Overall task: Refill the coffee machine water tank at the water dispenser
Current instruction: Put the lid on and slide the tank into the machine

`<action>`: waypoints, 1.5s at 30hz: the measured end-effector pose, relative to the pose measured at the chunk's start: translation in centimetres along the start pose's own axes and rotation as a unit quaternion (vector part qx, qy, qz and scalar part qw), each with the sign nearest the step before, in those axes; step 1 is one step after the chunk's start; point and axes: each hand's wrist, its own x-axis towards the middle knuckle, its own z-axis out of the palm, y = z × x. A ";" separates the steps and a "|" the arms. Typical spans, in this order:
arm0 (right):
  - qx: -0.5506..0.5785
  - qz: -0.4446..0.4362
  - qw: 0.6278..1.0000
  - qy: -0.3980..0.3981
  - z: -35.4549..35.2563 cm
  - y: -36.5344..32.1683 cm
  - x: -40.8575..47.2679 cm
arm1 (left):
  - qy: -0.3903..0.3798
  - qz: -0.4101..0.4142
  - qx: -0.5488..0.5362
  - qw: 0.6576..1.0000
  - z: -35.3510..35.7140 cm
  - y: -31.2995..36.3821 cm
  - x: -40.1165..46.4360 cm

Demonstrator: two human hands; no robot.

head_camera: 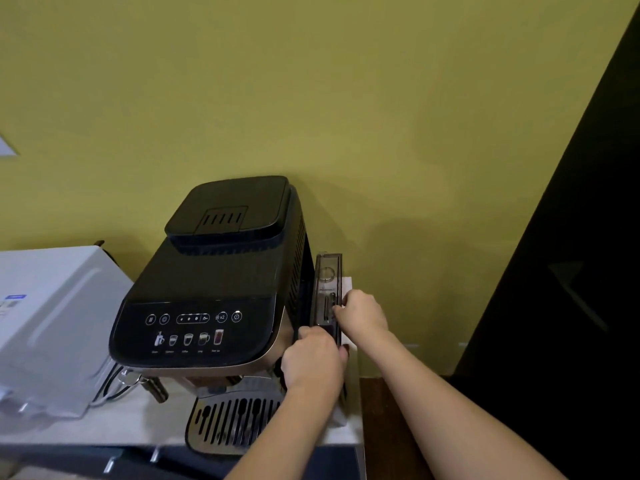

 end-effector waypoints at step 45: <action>0.209 0.013 0.968 0.136 5.1 -2.0 -25.7 | 0.146 0.160 -0.170 0.961 2.7 -14.6 -20.4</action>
